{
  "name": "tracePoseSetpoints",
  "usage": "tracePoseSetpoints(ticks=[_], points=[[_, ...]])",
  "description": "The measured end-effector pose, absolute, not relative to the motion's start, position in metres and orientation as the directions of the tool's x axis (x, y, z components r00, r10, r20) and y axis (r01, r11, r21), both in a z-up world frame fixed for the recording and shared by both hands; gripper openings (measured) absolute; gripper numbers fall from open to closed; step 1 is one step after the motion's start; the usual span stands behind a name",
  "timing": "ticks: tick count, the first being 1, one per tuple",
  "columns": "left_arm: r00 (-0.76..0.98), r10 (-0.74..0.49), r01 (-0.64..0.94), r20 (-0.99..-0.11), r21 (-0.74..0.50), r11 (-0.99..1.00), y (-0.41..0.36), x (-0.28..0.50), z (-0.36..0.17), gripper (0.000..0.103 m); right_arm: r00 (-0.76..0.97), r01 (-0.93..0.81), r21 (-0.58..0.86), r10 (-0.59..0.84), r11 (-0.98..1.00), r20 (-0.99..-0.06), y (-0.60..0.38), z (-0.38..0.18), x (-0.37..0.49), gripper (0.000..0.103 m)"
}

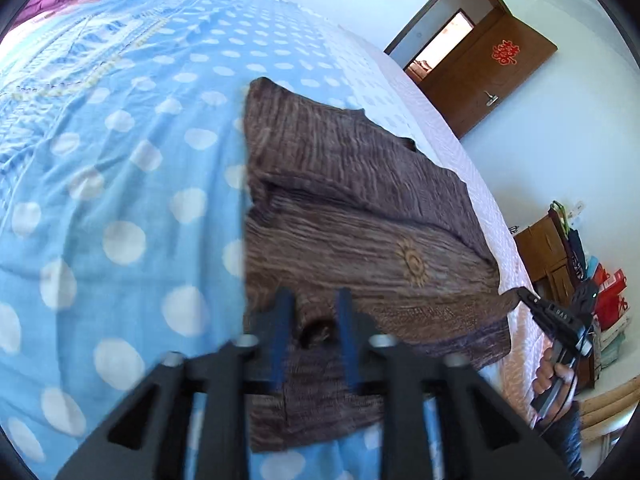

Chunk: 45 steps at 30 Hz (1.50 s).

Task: Fold small clothes

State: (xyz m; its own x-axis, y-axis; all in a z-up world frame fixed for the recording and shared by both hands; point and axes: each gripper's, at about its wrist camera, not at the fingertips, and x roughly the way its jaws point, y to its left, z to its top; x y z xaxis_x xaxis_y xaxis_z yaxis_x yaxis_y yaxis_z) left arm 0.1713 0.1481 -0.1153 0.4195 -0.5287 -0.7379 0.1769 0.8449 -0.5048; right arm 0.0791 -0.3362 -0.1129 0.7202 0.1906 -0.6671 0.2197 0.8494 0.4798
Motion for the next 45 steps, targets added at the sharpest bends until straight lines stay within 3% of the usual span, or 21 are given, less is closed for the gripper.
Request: tracePoseSetpoints(ticks=[1, 3, 7, 12, 16, 20, 23, 25, 28, 30, 35, 39, 40, 41, 43, 45], points=[[0.44, -0.52, 0.178, -0.733, -0.496, 0.85, 0.154, 0.171, -0.111, 0.064, 0.739, 0.218, 0.489, 0.184, 0.845, -0.648, -0.337, -0.111, 0.074, 0.006], [0.512, -0.482, 0.183, -0.711, -0.457, 0.87, 0.169, 0.165, -0.103, 0.073, 0.765, 0.213, 0.468, 0.151, 0.858, -0.626, -0.335, -0.106, 0.067, 0.006], [0.538, -0.449, 0.278, -0.713, -0.353, 0.893, 0.183, 0.15, -0.101, 0.073, 0.775, 0.199, 0.427, 0.124, 0.882, -0.619, -0.324, -0.097, 0.044, 0.006], [0.525, -0.32, 0.489, -0.789, -0.028, 0.872, 0.16, 0.126, -0.114, 0.073, 0.761, 0.177, 0.388, 0.124, 0.905, -0.637, -0.308, -0.094, 0.032, 0.006], [0.463, -0.345, 0.656, -0.816, 0.054, 0.753, 0.134, 0.127, -0.122, 0.074, 0.75, 0.187, 0.401, 0.133, 0.897, -0.648, -0.307, -0.095, 0.029, 0.006], [0.508, -0.33, 0.716, -0.796, 0.177, 0.676, 0.102, 0.143, -0.127, 0.074, 0.758, 0.213, 0.412, 0.116, 0.886, -0.642, -0.311, -0.091, 0.023, 0.006], [0.507, -0.391, 0.705, -0.768, 0.109, 0.701, 0.097, 0.169, -0.125, 0.073, 0.767, 0.228, 0.423, 0.106, 0.877, -0.633, -0.315, -0.088, 0.014, 0.006], [0.446, -0.453, 0.654, -0.772, -0.064, 0.754, 0.108, 0.196, -0.128, 0.065, 0.769, 0.238, 0.42, 0.094, 0.876, -0.632, -0.318, -0.086, 0.01, 0.006], [0.38, -0.566, 0.51, -0.731, -0.345, 0.788, 0.132, 0.227, -0.139, 0.062, 0.767, 0.252, 0.421, 0.086, 0.871, -0.636, -0.324, -0.089, 0.01, 0.006], [0.373, -0.63, 0.457, -0.681, -0.456, 0.764, 0.145, 0.23, -0.14, 0.062, 0.76, 0.26, 0.423, 0.086, 0.868, -0.645, -0.327, -0.092, 0.013, 0.006], [0.391, -0.592, 0.487, -0.705, -0.387, 0.783, 0.137, 0.22, -0.137, 0.062, 0.747, 0.259, 0.386, 0.069, 0.885, -0.661, -0.328, -0.098, 0.021, 0.006], [0.394, -0.59, 0.499, -0.705, -0.375, 0.781, 0.134, 0.205, -0.134, 0.072, 0.72, 0.248, 0.306, 0.036, 0.919, -0.693, -0.324, -0.104, 0.03, 0.007], [0.398, -0.59, 0.498, -0.702, -0.375, 0.782, 0.136, 0.205, -0.134, 0.072, 0.706, 0.24, 0.279, 0.03, 0.93, -0.707, -0.322, -0.108, 0.035, 0.016], [0.406, -0.585, 0.497, -0.702, -0.367, 0.786, 0.135, 0.202, -0.134, 0.072, 0.696, 0.232, 0.257, 0.024, 0.938, -0.717, -0.32, -0.112, 0.041, 0.035], [0.425, -0.571, 0.495, -0.703, -0.348, 0.796, 0.132, 0.202, -0.136, 0.072, 0.694, 0.206, 0.224, 0.019, 0.952, -0.72, -0.315, -0.118, 0.052, 0.053], [0.434, -0.565, 0.486, -0.702, -0.346, 0.803, 0.13, 0.202, -0.137, 0.072, 0.697, 0.174, 0.181, 0.009, 0.968, -0.717, -0.308, -0.121, 0.068, 0.053]])
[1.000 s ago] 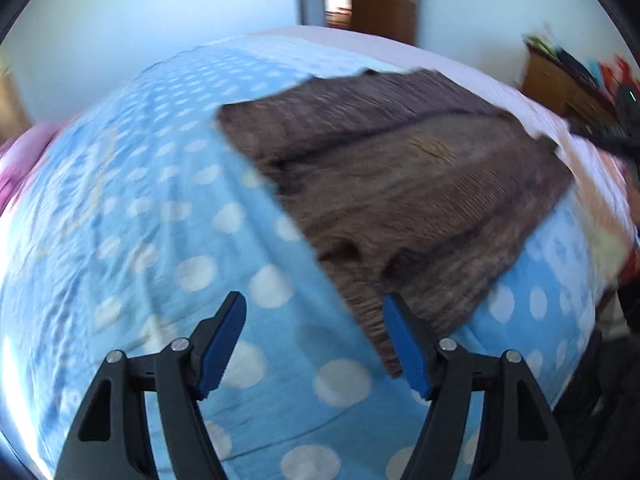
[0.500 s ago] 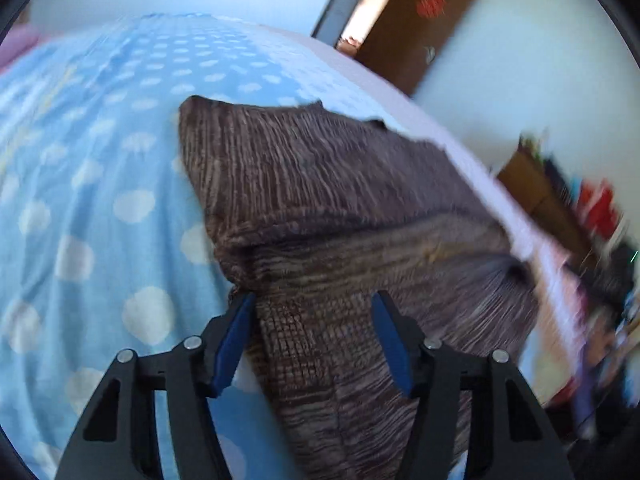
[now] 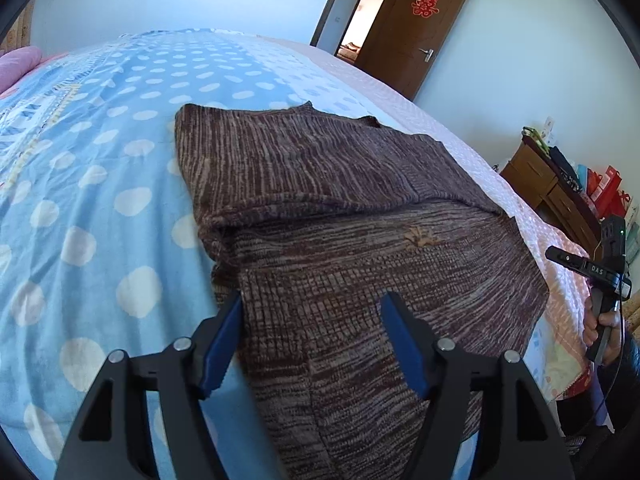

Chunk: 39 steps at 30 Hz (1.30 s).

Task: Fold small clothes
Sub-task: 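Grasp the folded hem edge with the left gripper while the right gripper grasps it too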

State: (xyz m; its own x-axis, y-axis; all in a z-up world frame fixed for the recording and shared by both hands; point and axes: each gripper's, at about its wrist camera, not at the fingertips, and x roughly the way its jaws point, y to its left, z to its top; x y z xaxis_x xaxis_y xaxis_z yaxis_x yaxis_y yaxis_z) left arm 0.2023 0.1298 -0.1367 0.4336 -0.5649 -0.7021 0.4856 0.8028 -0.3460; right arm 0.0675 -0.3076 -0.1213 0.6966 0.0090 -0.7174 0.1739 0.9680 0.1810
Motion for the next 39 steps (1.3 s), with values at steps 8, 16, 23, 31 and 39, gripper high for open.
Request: tracePoseSetpoints(ticks=[8, 16, 23, 31, 39], points=[[0.446, -0.557, 0.471, -0.701, -0.346, 0.812, 0.124, 0.203, -0.138, 0.072, 0.687, 0.063, -0.071, -0.095, 0.996, -0.72, -0.272, -0.138, 0.122, 0.044], [0.495, -0.521, 0.461, -0.696, -0.298, 0.836, 0.123, 0.197, -0.137, 0.04, 0.757, 0.089, -0.21, -0.203, 0.974, -0.621, -0.253, -0.121, 0.1, 0.003], [0.481, -0.54, 0.435, -0.69, -0.347, 0.831, 0.128, 0.204, -0.141, 0.04, 0.77, 0.132, -0.154, -0.199, 0.979, -0.606, -0.255, -0.111, 0.086, 0.003], [0.523, -0.5, 0.424, -0.69, -0.299, 0.855, 0.124, 0.191, -0.135, 0.008, 0.789, 0.146, -0.106, -0.18, 0.984, -0.587, -0.252, -0.096, 0.078, 0.003], [0.575, -0.497, 0.356, -0.65, -0.348, 0.867, 0.128, 0.197, -0.101, 0.008, 0.838, 0.124, -0.115, -0.166, 0.986, -0.52, -0.245, -0.062, 0.085, 0.003]])
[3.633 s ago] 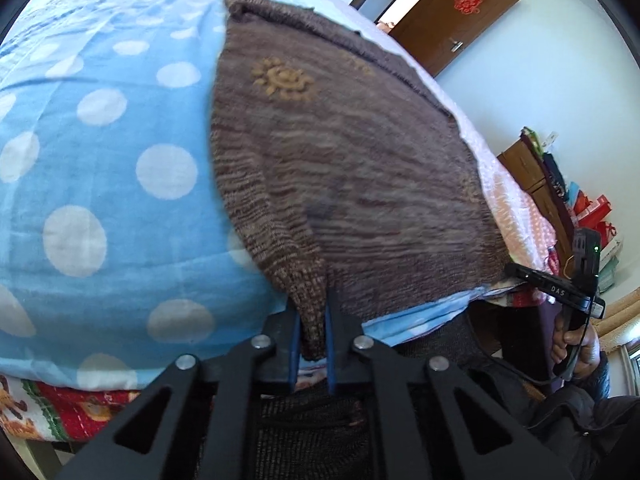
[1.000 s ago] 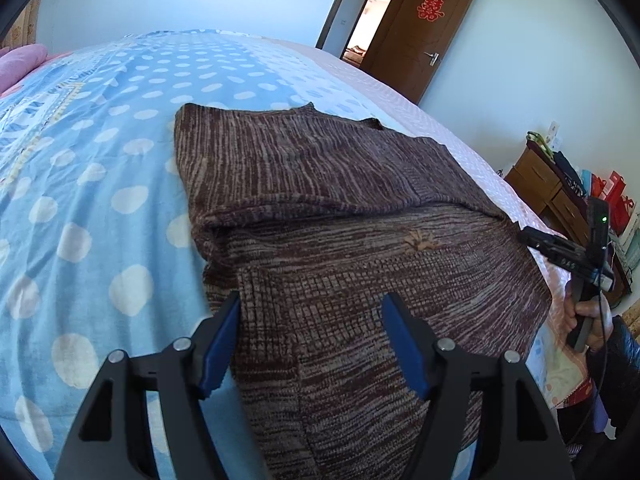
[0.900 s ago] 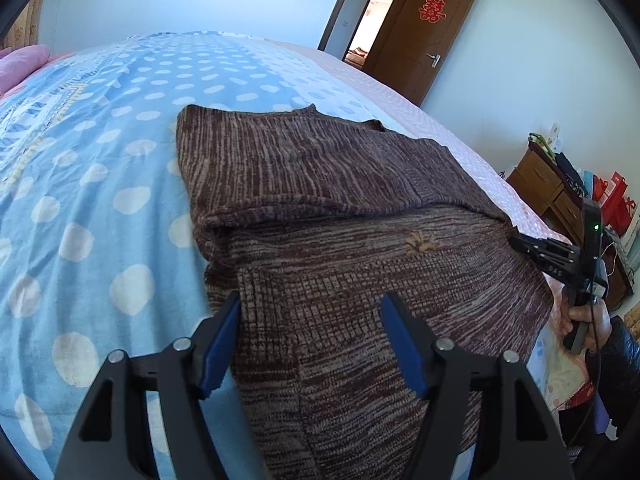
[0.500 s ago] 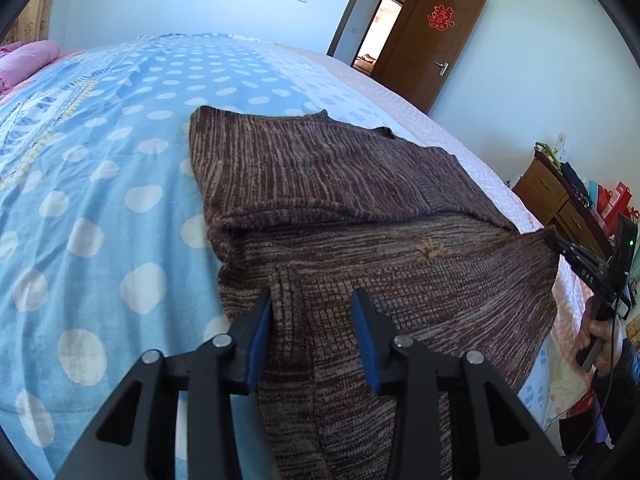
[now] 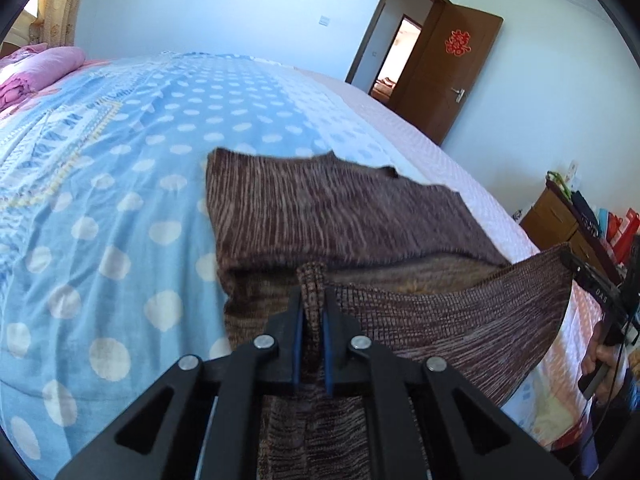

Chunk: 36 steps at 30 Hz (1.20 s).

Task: Fold small clothes

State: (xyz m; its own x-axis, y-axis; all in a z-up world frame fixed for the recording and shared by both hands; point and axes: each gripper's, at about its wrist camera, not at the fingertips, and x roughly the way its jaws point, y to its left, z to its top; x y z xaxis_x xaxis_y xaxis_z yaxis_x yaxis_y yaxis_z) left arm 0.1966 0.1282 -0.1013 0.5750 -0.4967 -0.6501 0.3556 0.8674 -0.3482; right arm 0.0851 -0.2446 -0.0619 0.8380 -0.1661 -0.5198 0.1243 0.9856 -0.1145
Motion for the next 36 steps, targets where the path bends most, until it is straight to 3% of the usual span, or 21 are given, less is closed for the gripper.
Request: tracePoseSetpoints(ticks=[9, 18, 23, 29, 32, 36], points=[[0.629, -0.446, 0.29, -0.637, -0.34, 0.895, 0.127, 0.232, -0.077, 0.008, 0.855, 0.112, -0.141, -0.168, 0.984, -0.49, -0.247, -0.044, 0.133, 0.003], [0.67, -0.388, 0.215, -0.633, -0.335, 0.918, 0.127, 0.313, -0.064, 0.008, 0.852, 0.154, -0.161, -0.213, 0.975, -0.479, -0.267, -0.037, 0.237, 0.003], [0.686, -0.334, 0.157, -0.646, -0.317, 0.935, 0.118, 0.355, -0.078, 0.008, 0.808, 0.196, -0.176, -0.26, 0.965, -0.529, -0.276, -0.079, 0.297, 0.003], [0.631, -0.204, 0.034, -0.748, -0.235, 0.971, 0.108, 0.393, -0.141, 0.005, 0.7, 0.235, -0.172, -0.29, 0.957, -0.653, -0.295, -0.135, 0.33, 0.003], [0.616, -0.261, 0.014, -0.743, -0.321, 0.947, 0.122, 0.391, -0.15, 0.008, 0.676, 0.21, -0.15, -0.254, 0.966, -0.691, -0.299, -0.14, 0.335, 0.004], [0.616, -0.264, 0.024, -0.742, -0.318, 0.948, 0.119, 0.389, -0.149, 0.008, 0.679, 0.198, -0.081, -0.196, 0.977, -0.707, -0.307, -0.133, 0.33, 0.004]])
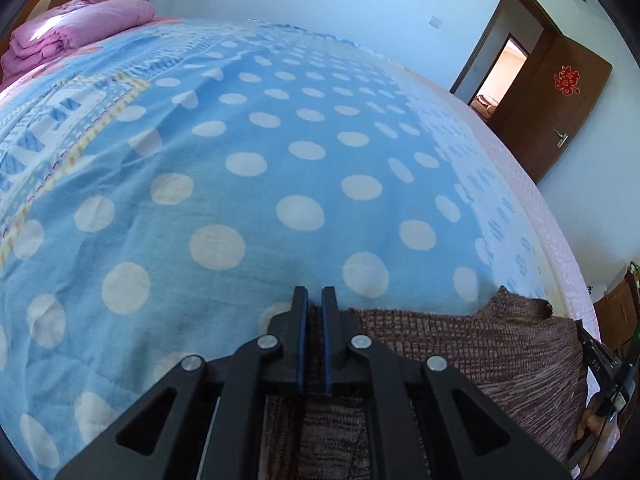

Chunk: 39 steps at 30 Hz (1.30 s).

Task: Fold small clothes

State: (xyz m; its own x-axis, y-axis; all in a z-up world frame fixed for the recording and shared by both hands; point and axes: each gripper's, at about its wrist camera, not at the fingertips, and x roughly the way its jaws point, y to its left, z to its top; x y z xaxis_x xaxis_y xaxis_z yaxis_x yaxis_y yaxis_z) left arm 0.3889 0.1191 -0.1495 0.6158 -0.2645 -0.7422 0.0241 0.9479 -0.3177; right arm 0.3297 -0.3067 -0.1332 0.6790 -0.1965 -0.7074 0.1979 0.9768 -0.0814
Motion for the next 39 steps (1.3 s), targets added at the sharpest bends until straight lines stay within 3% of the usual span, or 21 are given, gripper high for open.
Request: tracePoseSetpoints(ticks=[3, 5, 7, 9, 18, 19, 21, 23, 26, 34, 39], points=[[0.618, -0.244, 0.04, -0.748, -0.28, 0.959, 0.116, 0.378, -0.14, 0.011, 0.775, 0.258, 0.064, -0.167, 0.964, -0.61, -0.324, -0.1, 0.285, 0.011], [0.634, -0.225, 0.077, -0.739, -0.23, 0.97, 0.113, 0.361, -0.127, 0.019, 0.797, 0.292, 0.094, -0.188, 0.952, -0.574, -0.332, -0.083, 0.246, 0.039], [0.646, -0.216, 0.116, -0.732, -0.185, 0.976, 0.111, 0.345, -0.119, 0.048, 0.791, 0.298, 0.103, -0.185, 0.949, -0.583, -0.336, -0.079, 0.211, 0.04], [0.665, -0.228, 0.144, -0.711, -0.178, 0.974, 0.111, 0.317, -0.112, 0.065, 0.779, 0.292, 0.137, -0.152, 0.947, -0.609, -0.337, -0.084, 0.176, 0.04], [0.642, -0.296, 0.215, -0.707, -0.204, 0.955, 0.081, 0.232, -0.129, 0.067, 0.697, 0.254, 0.103, -0.108, 0.962, -0.709, -0.299, -0.138, 0.124, 0.04], [0.641, -0.292, 0.223, -0.71, -0.192, 0.956, 0.076, 0.23, -0.132, 0.071, 0.691, 0.247, 0.093, -0.108, 0.965, -0.714, -0.296, -0.142, 0.127, 0.039], [0.658, -0.254, 0.229, -0.708, -0.134, 0.964, 0.066, 0.221, -0.137, 0.077, 0.679, 0.219, 0.068, -0.102, 0.973, -0.727, -0.289, -0.147, 0.13, 0.018], [0.672, -0.227, 0.24, -0.705, -0.084, 0.967, 0.059, 0.216, -0.142, 0.08, 0.682, 0.199, 0.018, -0.125, 0.98, -0.721, -0.28, -0.148, 0.134, 0.011], [0.662, -0.241, 0.256, -0.709, -0.089, 0.963, 0.058, 0.217, -0.143, 0.091, 0.679, 0.197, -0.026, -0.155, 0.98, -0.718, -0.275, -0.145, 0.128, 0.008], [0.651, -0.34, 0.281, -0.678, -0.2, 0.939, 0.071, 0.216, -0.146, 0.092, 0.657, 0.233, -0.003, -0.16, 0.973, -0.736, -0.279, -0.148, 0.106, 0.007], [0.651, -0.338, 0.282, -0.68, -0.196, 0.939, 0.069, 0.215, -0.147, 0.093, 0.642, 0.23, 0.004, -0.149, 0.973, -0.752, -0.278, -0.145, 0.106, 0.008]])
